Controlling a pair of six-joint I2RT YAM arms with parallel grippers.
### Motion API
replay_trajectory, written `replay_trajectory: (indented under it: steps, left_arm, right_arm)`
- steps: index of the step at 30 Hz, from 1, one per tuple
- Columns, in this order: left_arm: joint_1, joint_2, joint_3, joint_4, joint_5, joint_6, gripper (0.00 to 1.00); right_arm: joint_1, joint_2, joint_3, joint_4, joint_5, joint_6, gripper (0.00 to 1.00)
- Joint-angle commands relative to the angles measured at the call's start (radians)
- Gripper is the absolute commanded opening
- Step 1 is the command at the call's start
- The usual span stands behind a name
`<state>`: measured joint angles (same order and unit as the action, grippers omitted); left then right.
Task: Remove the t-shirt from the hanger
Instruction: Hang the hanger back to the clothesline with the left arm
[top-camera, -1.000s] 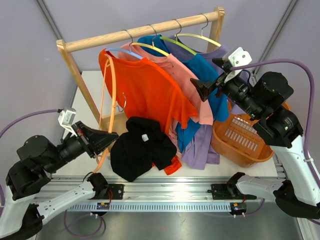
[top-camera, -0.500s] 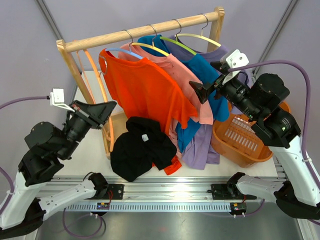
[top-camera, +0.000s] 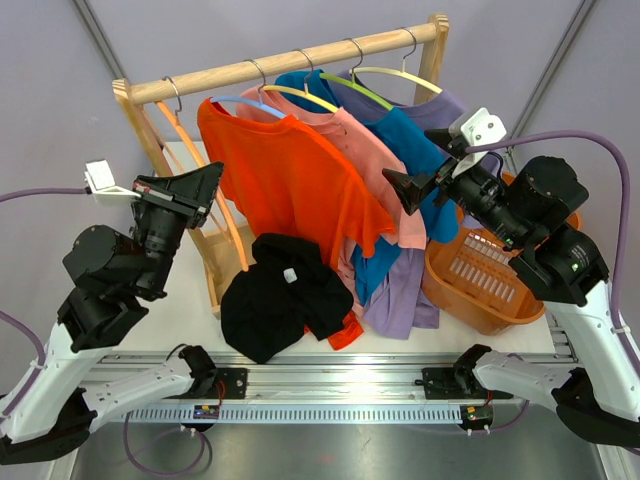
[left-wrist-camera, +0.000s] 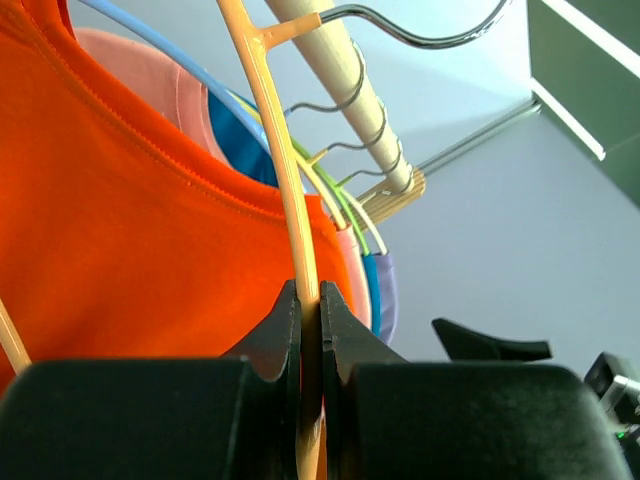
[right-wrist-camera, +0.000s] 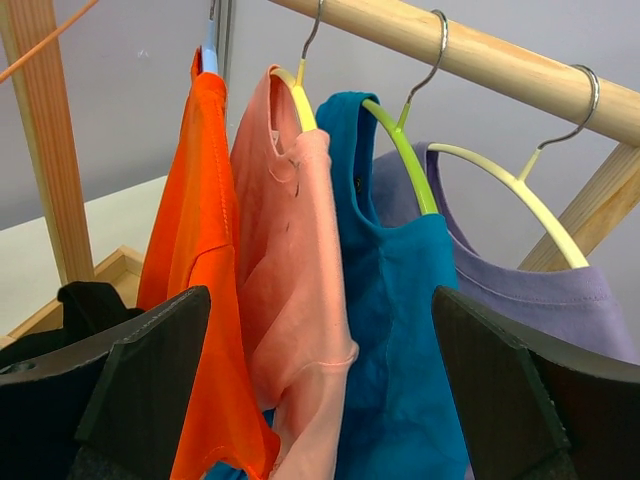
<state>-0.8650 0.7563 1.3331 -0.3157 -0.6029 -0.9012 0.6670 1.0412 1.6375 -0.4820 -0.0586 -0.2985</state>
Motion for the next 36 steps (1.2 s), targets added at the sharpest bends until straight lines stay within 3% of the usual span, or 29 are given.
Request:
replay_trajectory:
  steps: [1,8,19,31,36]
  left_arm:
    - [0.023,-0.018,0.029,0.215,-0.138,-0.034,0.0]
    - [0.139,-0.022,-0.003,0.172,-0.104,-0.151,0.0]
    - [0.411,0.104,0.023,0.158,0.192,-0.404,0.0]
    - [0.434,0.037,-0.066,0.139,0.246,-0.518,0.04]
    - [0.434,-0.005,-0.1,0.118,0.232,-0.533,0.15]
  right_arm:
    - [0.003,-0.013,0.001,0.046,-0.023,0.019,1.0]
    - [0.003,-0.023,-0.002,0.049,-0.038,0.029,0.99]
    - [0.003,-0.05,-0.011,0.048,-0.029,0.03,0.99]
    - [0.002,-0.061,-0.042,0.069,-0.033,0.024,1.0]
    - [0.002,-0.053,-0.045,0.076,-0.05,0.03,0.99]
